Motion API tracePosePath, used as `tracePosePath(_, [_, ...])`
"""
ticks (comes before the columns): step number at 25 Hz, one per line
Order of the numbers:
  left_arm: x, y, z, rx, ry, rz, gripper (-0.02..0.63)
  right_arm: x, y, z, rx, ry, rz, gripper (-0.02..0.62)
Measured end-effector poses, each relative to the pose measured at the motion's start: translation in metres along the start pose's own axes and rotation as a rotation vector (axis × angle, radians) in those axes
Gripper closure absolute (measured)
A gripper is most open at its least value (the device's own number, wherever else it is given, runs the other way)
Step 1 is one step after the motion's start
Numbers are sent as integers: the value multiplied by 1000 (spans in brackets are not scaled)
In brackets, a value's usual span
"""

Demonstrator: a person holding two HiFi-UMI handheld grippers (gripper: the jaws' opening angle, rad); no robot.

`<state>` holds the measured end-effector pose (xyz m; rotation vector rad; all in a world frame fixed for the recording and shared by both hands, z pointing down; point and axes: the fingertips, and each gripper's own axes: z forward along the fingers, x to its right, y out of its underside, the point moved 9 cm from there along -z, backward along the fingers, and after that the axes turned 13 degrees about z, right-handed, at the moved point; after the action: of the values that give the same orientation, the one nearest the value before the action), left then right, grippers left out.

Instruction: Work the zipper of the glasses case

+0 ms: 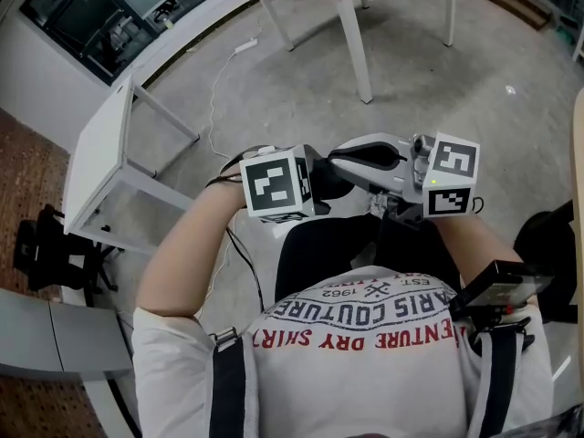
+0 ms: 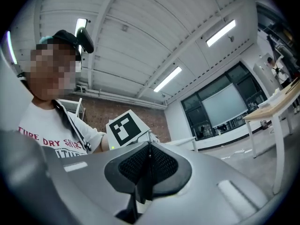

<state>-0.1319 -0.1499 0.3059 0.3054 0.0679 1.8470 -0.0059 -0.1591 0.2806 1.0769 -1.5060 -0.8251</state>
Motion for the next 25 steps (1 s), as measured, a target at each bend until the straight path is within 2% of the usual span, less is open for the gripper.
tracePosePath(6, [0, 0, -3, -49, 6, 26, 359, 1, 7, -5, 98, -42, 16, 581])
tracePosePath(10, [0, 3, -6, -108, -1, 40, 359, 7, 12, -11, 164, -48, 65, 595])
tracePosePath(13, [1, 9, -5, -157, 7, 49, 359, 10, 13, -17, 179, -40, 78, 595])
tracePosePath(16, [2, 12, -4, -158, 14, 43, 359, 10, 10, -19, 184, -37, 73, 595])
tracePosePath(19, [2, 12, -2, -157, 15, 45, 359, 10, 10, -22, 163, -28, 48, 595])
tracePosePath(22, [3, 14, -1, -162, 14, 50, 359, 8, 11, -24, 76, 6, -63, 595])
tracePosePath(23, [4, 15, -2, -162, 10, 54, 359, 6, 11, -24, 39, 9, -98, 577])
tracePosePath(24, [4, 15, -4, -160, 6, 59, 359, 3, 11, -23, 5, 4, -124, 506])
tracePosePath(25, [4, 16, -5, -154, 1, 64, 359, 1, 10, -21, -23, -1, -146, 483])
